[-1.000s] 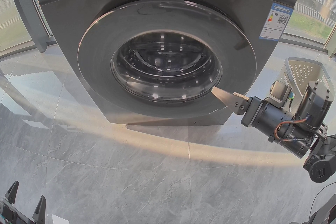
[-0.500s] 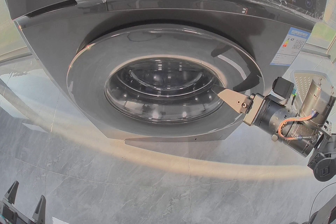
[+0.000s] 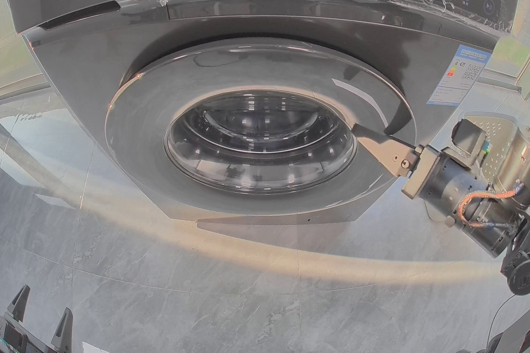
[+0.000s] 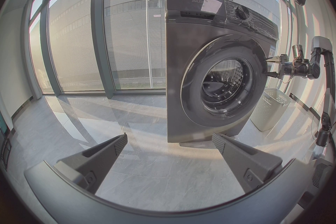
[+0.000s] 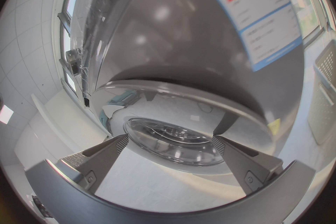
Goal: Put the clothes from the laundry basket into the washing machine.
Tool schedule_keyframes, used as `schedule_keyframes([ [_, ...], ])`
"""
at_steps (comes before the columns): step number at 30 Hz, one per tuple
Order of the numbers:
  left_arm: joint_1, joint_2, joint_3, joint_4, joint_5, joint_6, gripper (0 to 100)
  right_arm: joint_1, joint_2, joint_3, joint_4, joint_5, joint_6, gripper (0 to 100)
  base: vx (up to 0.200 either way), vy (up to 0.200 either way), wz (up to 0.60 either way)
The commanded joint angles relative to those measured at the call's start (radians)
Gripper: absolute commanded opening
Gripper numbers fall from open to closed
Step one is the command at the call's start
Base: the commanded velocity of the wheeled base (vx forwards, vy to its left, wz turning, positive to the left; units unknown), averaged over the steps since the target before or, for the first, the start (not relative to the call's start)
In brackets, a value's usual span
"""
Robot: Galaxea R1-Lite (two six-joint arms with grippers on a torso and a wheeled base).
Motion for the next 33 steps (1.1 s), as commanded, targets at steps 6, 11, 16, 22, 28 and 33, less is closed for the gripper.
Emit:
schedule_keyframes([
  [6, -0.001, -0.013, 0.018, 0.0, 0.0, -0.001, 100, 0.126, -0.361, 0.417, 0.145, 0.058, -0.148, 100, 0.0, 0.0, 0.0],
  [11, -0.001, -0.013, 0.018, 0.0, 0.0, -0.001, 100, -0.022, -0.476, 0.498, 0.162, 0.055, -0.232, 100, 0.0, 0.0, 0.0],
  [16, -0.001, -0.013, 0.018, 0.0, 0.0, -0.001, 100, -0.185, -0.578, 0.518, 0.217, 0.064, -0.284, 100, 0.0, 0.0, 0.0],
  [22, -0.001, -0.013, 0.018, 0.001, 0.0, -0.001, 100, -0.346, -0.789, 0.519, 0.381, 0.062, -0.288, 100, 0.0, 0.0, 0.0],
  [28, -0.001, -0.013, 0.016, 0.001, 0.0, -0.001, 100, -0.49, -1.06, 0.518, 0.619, 0.082, -0.294, 100, 0.0, 0.0, 0.0],
  [33, -0.001, -0.013, 0.016, 0.001, 0.0, -0.001, 100, -0.539, -1.26, 0.519, 0.795, 0.09, -0.295, 100, 0.0, 0.0, 0.0],
])
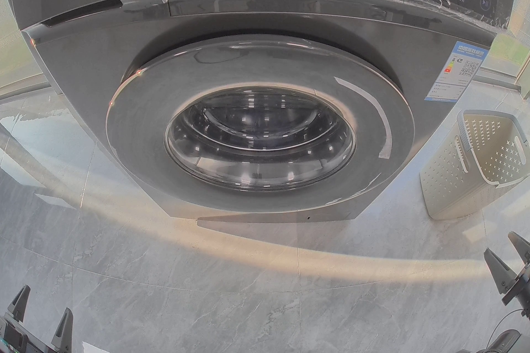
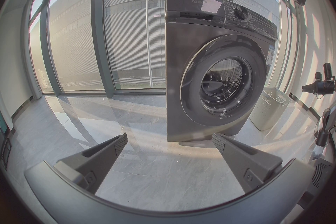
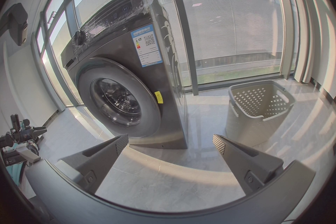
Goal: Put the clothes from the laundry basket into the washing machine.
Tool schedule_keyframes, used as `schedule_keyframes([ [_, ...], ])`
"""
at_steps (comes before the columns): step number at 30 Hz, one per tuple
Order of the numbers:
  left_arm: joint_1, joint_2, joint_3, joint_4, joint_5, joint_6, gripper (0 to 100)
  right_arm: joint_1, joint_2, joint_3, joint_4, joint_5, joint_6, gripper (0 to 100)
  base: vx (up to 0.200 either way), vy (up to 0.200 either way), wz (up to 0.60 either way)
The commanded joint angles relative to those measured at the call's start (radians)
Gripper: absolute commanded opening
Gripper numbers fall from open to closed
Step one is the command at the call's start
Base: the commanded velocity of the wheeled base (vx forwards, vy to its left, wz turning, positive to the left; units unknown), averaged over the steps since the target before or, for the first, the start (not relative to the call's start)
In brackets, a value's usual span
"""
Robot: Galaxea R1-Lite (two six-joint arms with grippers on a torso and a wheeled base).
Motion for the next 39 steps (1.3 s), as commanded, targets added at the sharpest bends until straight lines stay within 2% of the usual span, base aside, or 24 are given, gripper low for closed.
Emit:
schedule_keyframes([
  [1, 0.0, -0.013, 0.016, 0.0, 0.0, 0.0, 100, -0.108, -0.317, 0.018, 0.183, 0.013, -0.009, 100, 0.0, 0.0, 0.0],
  [6, 0.0, -0.013, 0.016, 0.0, 0.0, 0.0, 100, -0.166, -0.434, 0.018, 0.3, 0.039, -0.018, 100, 0.0, 0.0, 0.0],
  [15, -0.001, -0.013, 0.016, 0.0, 0.0, -0.001, 100, -0.228, -0.528, 0.018, 0.381, 0.034, -0.021, 100, 0.0, 0.0, 0.0],
  [17, -0.001, -0.013, 0.016, 0.0, 0.0, -0.003, 100, -0.228, -0.531, 0.018, 0.384, 0.007, -0.013, 100, 0.0, 0.0, 0.0],
  [18, -0.001, -0.012, 0.016, 0.0, 0.0, -0.003, 100, -0.226, -0.532, 0.018, 0.398, -0.033, -0.009, 100, 0.0, 0.0, 0.0],
  [19, -0.001, -0.012, 0.016, 0.0, 0.0, -0.003, 100, -0.225, -0.534, 0.018, 0.439, -0.101, -0.009, 100, 0.0, 0.0, 0.0],
  [21, -0.001, -0.012, 0.016, 0.0, 0.0, -0.003, 100, -0.225, -0.534, 0.018, 0.456, -0.141, -0.01, 100, 0.0, 0.0, 0.0],
  [24, -0.003, -0.012, 0.016, 0.0, 0.0, -0.003, 100, -0.225, -0.534, 0.018, 0.452, -0.145, -0.022, 100, 0.0, 0.0, 0.0],
  [27, -0.003, -0.012, 0.016, 0.0, 0.0, -0.003, 100, -0.225, -0.534, 0.018, 0.459, -0.133, -0.061, 100, 0.0, 0.0, 0.0],
  [31, -0.001, -0.012, 0.016, 0.0, 0.0, -0.003, 100, -0.225, -0.534, 0.016, 0.504, -0.053, -0.108, 100, 0.0, 0.0, 0.0],
  [32, -0.003, -0.012, 0.016, 0.0, 0.0, -0.003, 100, -0.225, -0.526, 0.016, 0.514, -0.038, -0.134, 100, 0.0, 0.0, 0.0],
  [36, -0.003, -0.012, 0.016, 0.0, 0.0, -0.003, 100, -0.226, -0.528, 0.016, 0.516, -0.038, -0.121, 100, 0.0, 0.0, 0.0],
  [39, -0.001, -0.012, 0.016, 0.0, 0.0, -0.004, 100, -0.225, -0.528, 0.016, 0.513, -0.027, -0.136, 100, 0.0, 0.0, 0.0],
])
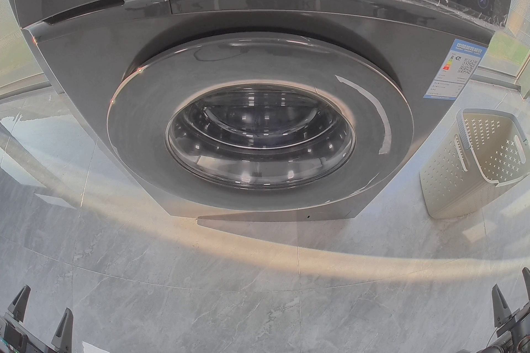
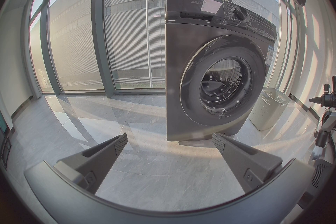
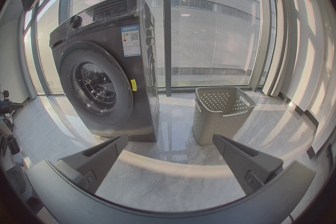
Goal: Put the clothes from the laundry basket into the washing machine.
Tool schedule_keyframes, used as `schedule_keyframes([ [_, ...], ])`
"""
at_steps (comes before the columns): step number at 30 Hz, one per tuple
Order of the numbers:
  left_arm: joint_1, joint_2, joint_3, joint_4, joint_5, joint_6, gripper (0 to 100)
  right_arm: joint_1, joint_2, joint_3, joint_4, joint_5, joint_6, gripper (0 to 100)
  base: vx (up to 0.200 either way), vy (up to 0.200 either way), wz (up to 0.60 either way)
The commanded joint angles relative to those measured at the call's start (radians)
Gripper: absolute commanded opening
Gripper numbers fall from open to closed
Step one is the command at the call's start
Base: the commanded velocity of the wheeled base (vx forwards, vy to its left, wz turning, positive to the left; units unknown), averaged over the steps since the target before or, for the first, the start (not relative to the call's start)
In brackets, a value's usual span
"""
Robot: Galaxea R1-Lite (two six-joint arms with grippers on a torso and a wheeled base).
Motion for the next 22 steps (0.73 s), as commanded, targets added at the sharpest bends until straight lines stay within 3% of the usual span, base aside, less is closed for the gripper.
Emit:
schedule_keyframes([
  [1, 0.001, -0.012, 0.016, 0.0, 0.0, -0.002, 100, 0.0, -0.002, 0.016, -0.002, 0.011, -0.01, 100, 0.0, 0.0, 0.0],
  [22, 0.003, -0.015, 0.018, -0.005, 0.003, -0.006, 100, 0.0, -0.002, 0.016, -0.002, 0.019, -0.011, 100, 0.0, 0.0, 0.0],
])
